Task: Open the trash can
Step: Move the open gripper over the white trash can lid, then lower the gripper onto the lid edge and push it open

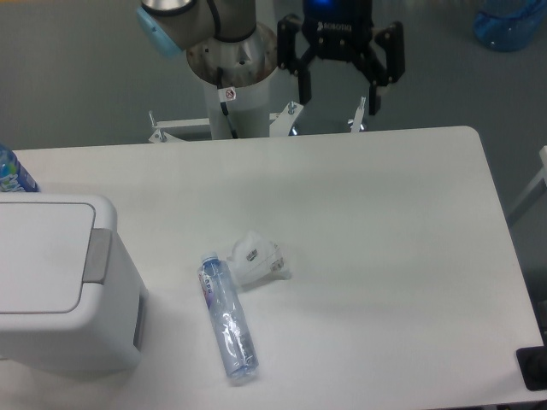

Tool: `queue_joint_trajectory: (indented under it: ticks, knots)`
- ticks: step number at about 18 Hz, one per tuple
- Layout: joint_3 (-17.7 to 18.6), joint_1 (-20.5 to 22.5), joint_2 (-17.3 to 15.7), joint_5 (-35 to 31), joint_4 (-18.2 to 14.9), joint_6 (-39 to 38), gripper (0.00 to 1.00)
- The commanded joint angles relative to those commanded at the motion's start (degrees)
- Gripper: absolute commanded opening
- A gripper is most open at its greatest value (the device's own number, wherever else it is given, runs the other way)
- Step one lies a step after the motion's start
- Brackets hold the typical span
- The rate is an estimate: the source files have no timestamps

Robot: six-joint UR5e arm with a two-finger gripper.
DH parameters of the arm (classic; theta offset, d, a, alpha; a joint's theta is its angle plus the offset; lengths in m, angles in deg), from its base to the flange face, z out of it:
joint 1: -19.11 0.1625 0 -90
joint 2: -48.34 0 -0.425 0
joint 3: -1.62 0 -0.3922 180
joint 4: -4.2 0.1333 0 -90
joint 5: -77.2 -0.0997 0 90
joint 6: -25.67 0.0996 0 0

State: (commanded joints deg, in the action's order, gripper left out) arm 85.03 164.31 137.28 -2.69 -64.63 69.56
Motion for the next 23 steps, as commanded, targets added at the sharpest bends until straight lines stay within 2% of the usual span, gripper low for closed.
queue_joint_trajectory:
  ticks: [3,5,7,10,14,16,20,23]
  knots:
    - [0.35,-4.65,2.37,-0.09,5.89,-10.21,1.00]
    - [0.35,-7.12,3.87,-0.09,8.53,-14.87,1.00]
    - [0.18,-9.84,5.45,0.00,9.86,-18.48,1.00]
    - [0.35,-15.03,8.00,-0.09,9.95,-23.41,1.00]
    - [0.27,-18.98,10.81,-0.17,10.92,-25.70,1.00]
    - [-0.08,-19.69,11.52,0.09,12.23,-29.29,1.00]
    - [0.26,-21.19,12.83,0.53,17.41,-38.44,1.00]
    - [0.44,-22.07,13.19,0.44,17.60,-38.80,1.00]
